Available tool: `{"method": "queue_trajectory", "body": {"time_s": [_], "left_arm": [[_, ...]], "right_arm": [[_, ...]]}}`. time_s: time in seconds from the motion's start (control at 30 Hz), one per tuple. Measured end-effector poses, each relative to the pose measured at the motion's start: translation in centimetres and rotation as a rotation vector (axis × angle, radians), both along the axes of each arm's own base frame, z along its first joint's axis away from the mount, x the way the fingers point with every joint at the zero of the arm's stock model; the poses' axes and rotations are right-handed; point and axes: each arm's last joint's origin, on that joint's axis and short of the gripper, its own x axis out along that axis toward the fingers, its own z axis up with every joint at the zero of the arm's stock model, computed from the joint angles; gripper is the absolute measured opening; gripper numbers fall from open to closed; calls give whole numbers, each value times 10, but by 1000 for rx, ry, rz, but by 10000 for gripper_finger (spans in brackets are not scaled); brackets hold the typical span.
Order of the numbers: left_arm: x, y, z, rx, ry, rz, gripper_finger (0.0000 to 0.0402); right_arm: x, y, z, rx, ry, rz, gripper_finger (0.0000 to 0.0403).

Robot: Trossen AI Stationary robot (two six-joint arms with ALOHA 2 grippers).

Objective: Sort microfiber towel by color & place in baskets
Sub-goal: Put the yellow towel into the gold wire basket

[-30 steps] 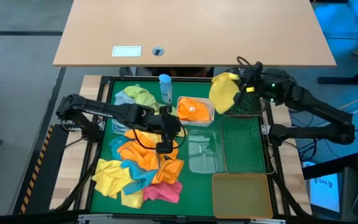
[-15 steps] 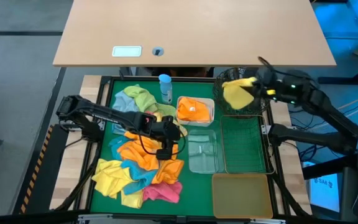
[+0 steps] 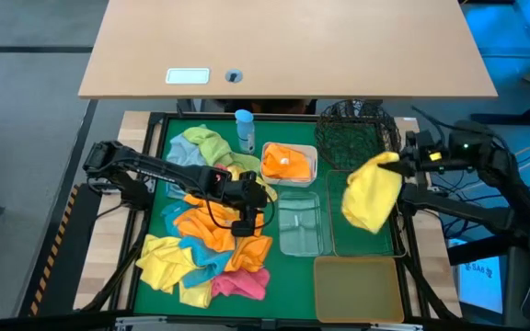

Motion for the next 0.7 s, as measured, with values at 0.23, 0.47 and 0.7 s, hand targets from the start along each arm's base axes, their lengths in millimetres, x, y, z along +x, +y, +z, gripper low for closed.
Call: {"method": "queue_trajectory", "body": {"time_s": [0.23,0.47,0.7], "left_arm": [[0,0,0,0,0,-1,96],[0,0,0,0,0,-1,96],[0,0,0,0,2,-1,96]], "right_arm": [[1,-1,-29,113,173,-29,1],[18,-9,-82,318,334,-21,1],[31,-15,-120,429,395,-37,10]]}}
